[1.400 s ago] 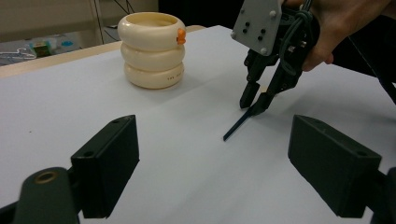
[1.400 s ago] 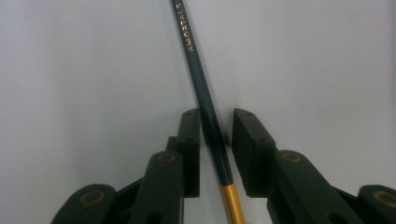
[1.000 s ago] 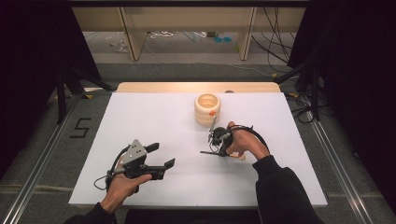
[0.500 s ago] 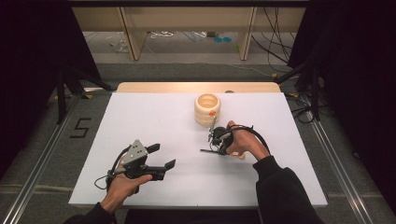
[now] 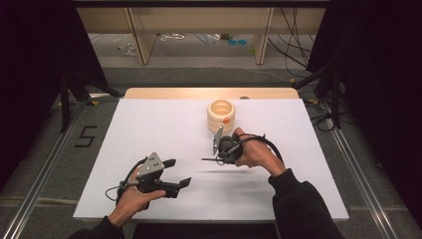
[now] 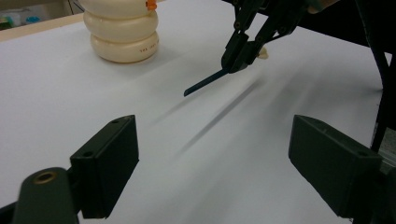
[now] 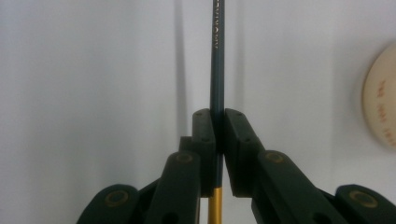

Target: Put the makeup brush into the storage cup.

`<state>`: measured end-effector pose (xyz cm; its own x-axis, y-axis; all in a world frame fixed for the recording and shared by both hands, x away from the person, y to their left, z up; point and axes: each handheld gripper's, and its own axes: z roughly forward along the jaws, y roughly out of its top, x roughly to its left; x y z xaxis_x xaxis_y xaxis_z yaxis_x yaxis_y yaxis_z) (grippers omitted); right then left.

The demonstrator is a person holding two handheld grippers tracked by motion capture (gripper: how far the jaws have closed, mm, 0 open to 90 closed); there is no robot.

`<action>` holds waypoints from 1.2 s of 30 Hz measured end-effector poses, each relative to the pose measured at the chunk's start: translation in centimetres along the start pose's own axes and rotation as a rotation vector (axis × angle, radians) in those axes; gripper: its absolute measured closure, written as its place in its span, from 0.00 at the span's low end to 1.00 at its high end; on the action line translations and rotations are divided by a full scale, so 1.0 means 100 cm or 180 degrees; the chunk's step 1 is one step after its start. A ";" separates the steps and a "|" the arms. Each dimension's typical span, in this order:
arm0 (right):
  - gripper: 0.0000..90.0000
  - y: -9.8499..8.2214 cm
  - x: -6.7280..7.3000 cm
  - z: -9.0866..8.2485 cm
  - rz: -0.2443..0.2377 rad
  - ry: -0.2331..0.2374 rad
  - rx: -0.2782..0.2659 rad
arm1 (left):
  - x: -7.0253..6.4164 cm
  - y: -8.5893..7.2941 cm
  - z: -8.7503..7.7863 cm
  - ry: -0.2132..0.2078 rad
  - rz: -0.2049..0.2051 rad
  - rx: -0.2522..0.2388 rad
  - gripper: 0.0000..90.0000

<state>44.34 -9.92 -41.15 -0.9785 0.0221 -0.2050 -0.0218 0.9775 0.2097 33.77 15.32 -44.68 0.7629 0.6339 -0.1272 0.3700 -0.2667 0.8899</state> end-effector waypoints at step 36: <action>0.93 0.060 0.062 -0.015 -0.1118 0.0265 -0.0090 | -0.001 -0.005 0.007 -0.0762 -0.0272 0.0458 0.65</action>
<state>37.81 -4.26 -39.78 -0.9236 -0.3325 -0.1908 -0.3643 0.9162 0.1669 33.90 14.88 -45.43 0.8229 0.4736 -0.3139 0.4965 -0.3307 0.8026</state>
